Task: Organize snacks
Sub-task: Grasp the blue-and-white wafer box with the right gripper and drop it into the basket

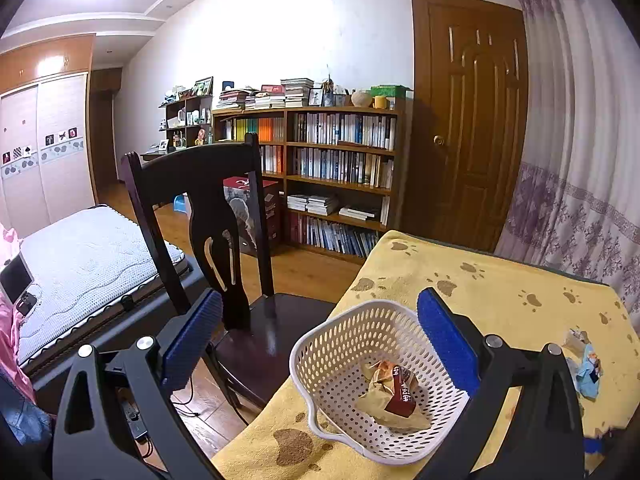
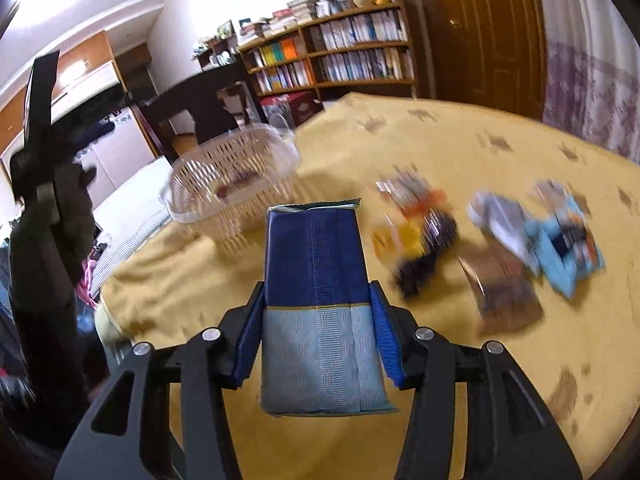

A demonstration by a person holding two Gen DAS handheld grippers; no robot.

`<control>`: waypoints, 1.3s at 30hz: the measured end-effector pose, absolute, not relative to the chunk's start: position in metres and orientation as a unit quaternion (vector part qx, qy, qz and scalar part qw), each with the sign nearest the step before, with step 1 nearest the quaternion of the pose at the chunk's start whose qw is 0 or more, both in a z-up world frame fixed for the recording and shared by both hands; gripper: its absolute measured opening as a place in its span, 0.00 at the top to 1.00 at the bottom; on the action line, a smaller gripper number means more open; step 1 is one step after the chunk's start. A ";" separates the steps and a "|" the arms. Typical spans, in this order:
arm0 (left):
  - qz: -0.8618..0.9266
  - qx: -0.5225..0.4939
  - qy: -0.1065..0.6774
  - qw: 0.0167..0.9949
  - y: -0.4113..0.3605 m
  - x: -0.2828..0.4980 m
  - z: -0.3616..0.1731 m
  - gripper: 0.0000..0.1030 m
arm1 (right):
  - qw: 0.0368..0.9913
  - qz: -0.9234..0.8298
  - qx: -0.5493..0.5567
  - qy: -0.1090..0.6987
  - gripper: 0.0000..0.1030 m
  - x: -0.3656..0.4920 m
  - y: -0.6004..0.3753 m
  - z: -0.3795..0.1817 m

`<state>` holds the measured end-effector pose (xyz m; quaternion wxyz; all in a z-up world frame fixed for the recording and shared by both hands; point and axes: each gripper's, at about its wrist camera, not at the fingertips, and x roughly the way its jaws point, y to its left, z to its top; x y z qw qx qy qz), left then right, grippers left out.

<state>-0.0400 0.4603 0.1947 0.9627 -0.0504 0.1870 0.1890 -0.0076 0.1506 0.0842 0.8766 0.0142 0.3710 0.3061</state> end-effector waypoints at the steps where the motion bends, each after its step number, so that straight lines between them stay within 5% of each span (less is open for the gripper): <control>1: 0.188 -0.051 0.185 0.963 0.461 -0.041 0.196 0.04 | 0.877 0.310 0.014 0.366 0.51 -0.002 0.160 0.091; 22: 0.192 -0.101 0.157 0.963 0.491 -0.061 0.213 0.03 | 0.823 0.372 0.076 0.423 0.49 0.088 0.342 0.104; 39: 0.175 -0.080 0.166 0.967 0.475 -0.056 0.210 0.03 | 0.854 0.355 0.037 0.379 0.49 0.051 0.302 0.097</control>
